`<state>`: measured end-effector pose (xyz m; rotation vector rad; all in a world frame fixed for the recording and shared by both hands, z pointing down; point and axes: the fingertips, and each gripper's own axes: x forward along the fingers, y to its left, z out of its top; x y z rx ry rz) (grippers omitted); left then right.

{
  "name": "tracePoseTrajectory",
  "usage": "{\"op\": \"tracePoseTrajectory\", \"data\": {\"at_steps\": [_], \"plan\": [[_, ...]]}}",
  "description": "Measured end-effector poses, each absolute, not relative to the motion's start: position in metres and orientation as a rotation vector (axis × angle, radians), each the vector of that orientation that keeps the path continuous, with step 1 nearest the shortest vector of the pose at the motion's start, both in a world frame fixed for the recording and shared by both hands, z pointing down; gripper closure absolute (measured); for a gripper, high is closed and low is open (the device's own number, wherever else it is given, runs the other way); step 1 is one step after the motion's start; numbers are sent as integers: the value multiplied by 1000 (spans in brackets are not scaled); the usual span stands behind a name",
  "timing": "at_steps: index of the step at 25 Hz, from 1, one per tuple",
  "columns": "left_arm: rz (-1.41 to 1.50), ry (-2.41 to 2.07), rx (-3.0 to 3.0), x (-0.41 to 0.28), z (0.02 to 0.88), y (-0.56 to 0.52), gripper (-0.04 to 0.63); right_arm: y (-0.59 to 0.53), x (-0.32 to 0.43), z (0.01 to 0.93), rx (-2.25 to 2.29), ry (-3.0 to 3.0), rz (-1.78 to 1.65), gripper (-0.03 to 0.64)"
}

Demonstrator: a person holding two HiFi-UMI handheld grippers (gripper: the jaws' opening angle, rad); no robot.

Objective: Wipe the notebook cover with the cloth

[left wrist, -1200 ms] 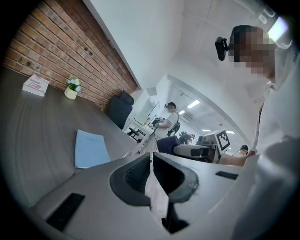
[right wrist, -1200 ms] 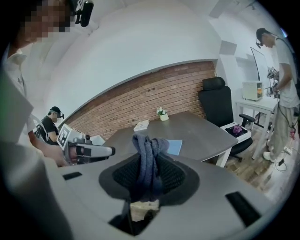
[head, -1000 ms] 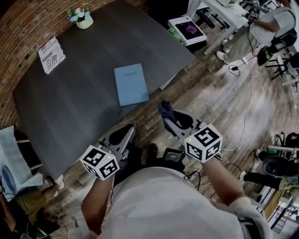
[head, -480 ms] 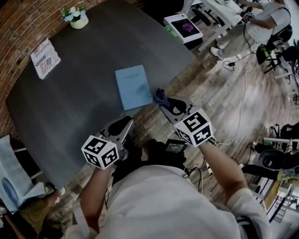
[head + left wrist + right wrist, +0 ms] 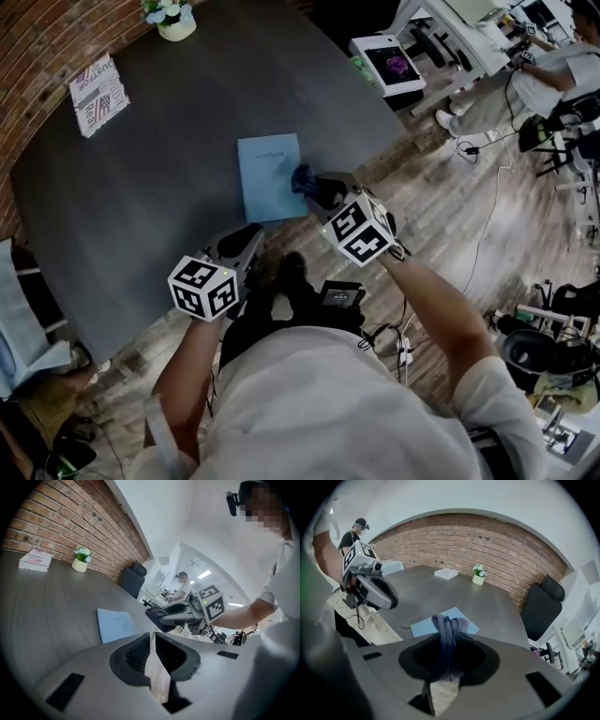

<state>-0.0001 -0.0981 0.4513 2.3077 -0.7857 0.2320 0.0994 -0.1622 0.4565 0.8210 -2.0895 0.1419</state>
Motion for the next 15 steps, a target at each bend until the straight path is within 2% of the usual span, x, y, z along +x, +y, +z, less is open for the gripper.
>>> {"op": "tracePoseTrajectory", "data": {"at_steps": [15], "plan": [[271, -894, 2168, 18, 502, -119, 552, -249, 89, 525, 541, -1943, -114, 499]]}}
